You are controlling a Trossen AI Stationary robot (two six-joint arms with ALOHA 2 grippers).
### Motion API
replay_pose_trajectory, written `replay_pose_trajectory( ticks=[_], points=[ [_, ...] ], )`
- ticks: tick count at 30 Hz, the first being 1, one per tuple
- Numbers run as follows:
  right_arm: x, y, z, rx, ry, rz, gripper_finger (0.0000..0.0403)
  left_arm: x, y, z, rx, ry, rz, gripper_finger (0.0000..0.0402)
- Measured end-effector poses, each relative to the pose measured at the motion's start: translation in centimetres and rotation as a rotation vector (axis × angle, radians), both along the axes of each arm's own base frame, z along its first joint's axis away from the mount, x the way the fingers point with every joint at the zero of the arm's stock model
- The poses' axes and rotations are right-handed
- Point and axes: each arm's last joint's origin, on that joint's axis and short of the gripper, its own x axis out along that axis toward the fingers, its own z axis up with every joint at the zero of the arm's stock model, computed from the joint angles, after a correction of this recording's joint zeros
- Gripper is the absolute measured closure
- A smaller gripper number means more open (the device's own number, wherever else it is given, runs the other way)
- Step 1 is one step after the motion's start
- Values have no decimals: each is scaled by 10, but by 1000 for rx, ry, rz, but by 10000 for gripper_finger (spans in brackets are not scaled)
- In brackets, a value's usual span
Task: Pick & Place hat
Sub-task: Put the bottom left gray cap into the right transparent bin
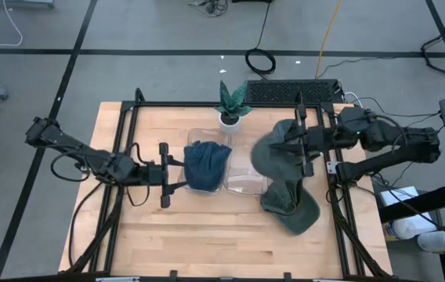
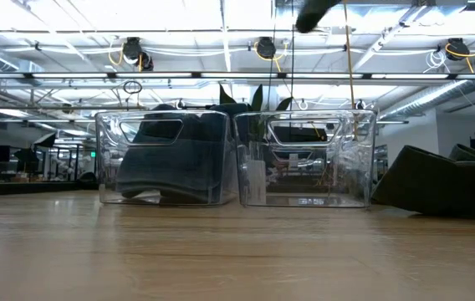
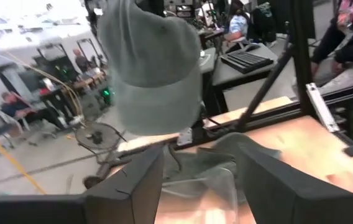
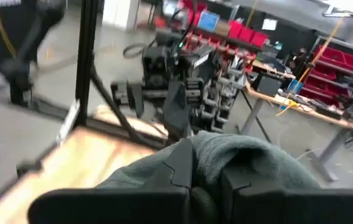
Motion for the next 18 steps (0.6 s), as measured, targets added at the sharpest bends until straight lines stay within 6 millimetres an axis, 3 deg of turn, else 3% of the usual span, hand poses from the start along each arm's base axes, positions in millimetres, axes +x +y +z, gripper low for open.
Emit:
replay_pose_trajectory(
  ticks=[6,18],
  points=[
    [-1,-3,7,-241,168,-70,391,-1,-1,-2,-59,18,-4,203],
    [9,-9,-7,-726,371,-168,391,-1,-1,-2,-94,17,-3,203]
  ],
)
